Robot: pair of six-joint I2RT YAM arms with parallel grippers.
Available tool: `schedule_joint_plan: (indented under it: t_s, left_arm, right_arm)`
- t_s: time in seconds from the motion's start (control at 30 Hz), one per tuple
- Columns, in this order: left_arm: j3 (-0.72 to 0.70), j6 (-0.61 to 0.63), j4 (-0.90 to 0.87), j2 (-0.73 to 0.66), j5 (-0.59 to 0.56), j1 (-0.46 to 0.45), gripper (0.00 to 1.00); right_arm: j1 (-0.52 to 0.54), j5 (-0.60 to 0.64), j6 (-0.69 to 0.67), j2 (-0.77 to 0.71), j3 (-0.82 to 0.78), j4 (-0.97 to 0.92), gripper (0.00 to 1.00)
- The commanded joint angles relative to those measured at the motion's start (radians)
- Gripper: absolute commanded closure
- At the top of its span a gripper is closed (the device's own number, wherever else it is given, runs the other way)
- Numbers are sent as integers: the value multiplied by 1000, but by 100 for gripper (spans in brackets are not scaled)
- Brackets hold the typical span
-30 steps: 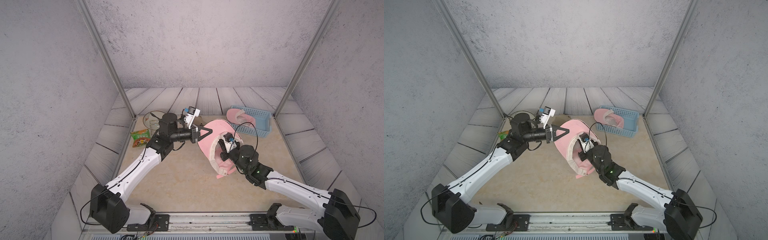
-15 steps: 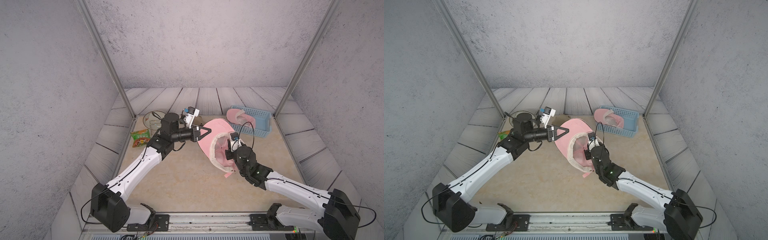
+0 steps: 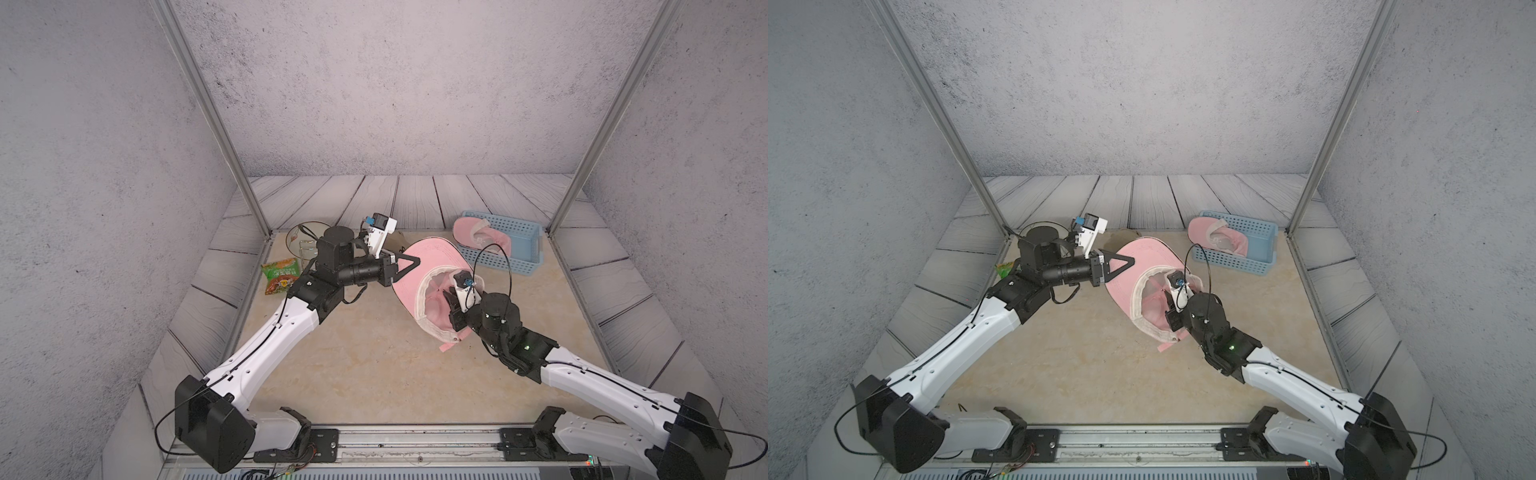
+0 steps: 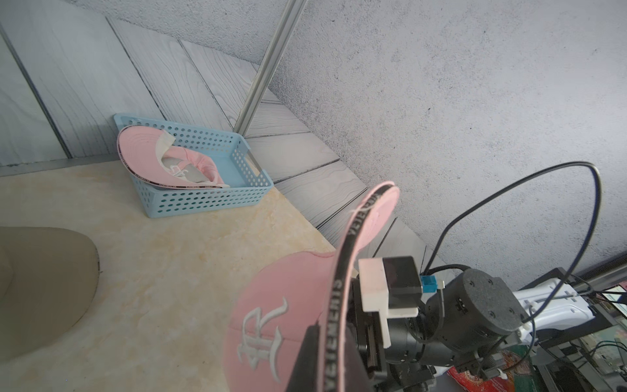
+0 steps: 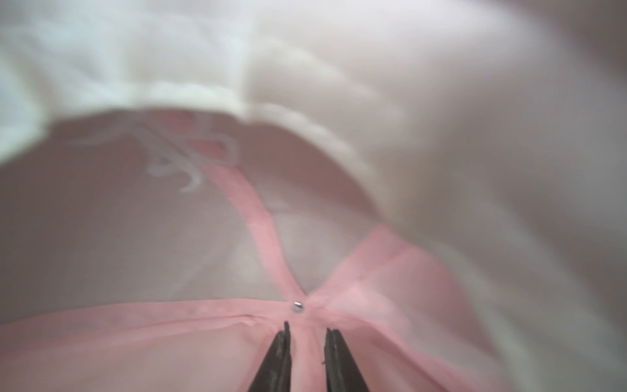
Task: Turn the baseball cap inside out
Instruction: Turn over the baseball cap.
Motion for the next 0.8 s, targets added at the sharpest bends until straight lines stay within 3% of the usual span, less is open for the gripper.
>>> schedule_joint_plan:
  t_s: [0.0,0.2,0.37,0.53,0.77]
  left_arm:
    - [24,-7,73,7,86,-8,100]
    - [22,1,68,-4,51,-8,100]
    - [24,16,42,-32,-21,1,100]
    - [20,-8,68,-53,-30,7,100]
    - [23,22,42,-57,-29,8,100]
  right_arm:
    - [-3,-277,-25,49,61,-32,82]
    - [-3,-435,-28,125,129,-128,83]
    - [-3,-377,-64,164,185,-318,83]
    - [-2,-174,-64,221,219,-471,83]
    - [-3,224,50,213,224,-483,85]
